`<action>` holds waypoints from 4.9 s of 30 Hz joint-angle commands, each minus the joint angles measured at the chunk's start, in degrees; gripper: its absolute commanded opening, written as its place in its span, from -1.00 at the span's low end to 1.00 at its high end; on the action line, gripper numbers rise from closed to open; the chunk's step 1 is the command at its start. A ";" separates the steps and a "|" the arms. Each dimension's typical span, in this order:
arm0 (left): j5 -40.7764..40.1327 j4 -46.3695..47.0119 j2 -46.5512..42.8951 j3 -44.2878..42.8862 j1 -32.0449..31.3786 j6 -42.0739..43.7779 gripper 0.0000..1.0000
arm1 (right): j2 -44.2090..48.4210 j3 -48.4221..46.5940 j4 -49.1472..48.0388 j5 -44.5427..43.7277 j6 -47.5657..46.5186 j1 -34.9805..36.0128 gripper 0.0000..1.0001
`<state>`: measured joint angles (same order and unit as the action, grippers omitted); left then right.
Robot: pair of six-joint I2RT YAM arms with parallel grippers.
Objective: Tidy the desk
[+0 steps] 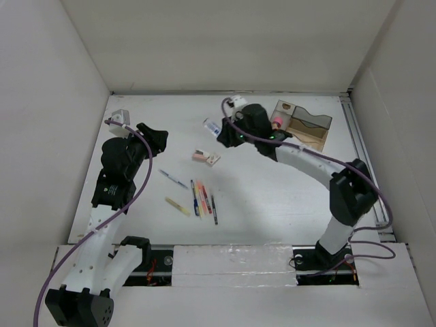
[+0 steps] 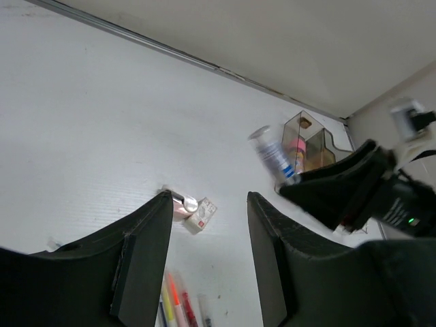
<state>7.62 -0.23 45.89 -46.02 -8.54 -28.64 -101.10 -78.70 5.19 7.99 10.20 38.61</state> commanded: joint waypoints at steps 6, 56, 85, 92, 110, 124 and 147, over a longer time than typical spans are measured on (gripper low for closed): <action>2.75 3.30 -0.36 -1.35 -0.08 -0.80 -0.12 | 13.55 15.75 -10.89 -4.12 19.05 -21.80 -0.47; 4.16 4.18 -1.15 -0.74 -0.08 -2.03 -0.12 | -0.07 27.80 -44.75 12.14 95.18 -56.01 -0.46; 3.72 3.74 -3.26 -0.74 -0.08 -1.94 -0.12 | -6.92 28.60 -54.32 19.78 100.55 -54.25 -0.42; 3.54 3.66 -3.09 -0.83 -0.08 -1.94 -0.11 | -7.27 27.72 -51.86 19.08 99.93 -54.78 -0.37; 2.84 3.31 -2.38 -1.09 -0.08 -1.59 -0.12 | -9.91 24.56 -53.97 16.89 102.21 -55.84 0.03; 2.84 3.04 -1.59 -1.27 -0.08 -1.50 -0.12 | -9.73 19.29 -54.41 19.51 93.81 -54.44 0.01; 2.58 2.25 -0.62 -1.88 -0.08 -0.98 -0.13 | -3.74 -10.95 3.67 13.05 5.72 -20.70 0.03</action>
<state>10.31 0.82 45.76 -46.02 -8.54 -30.37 -102.52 -87.61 -1.06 26.50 29.65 11.70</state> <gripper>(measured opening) 0.439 0.484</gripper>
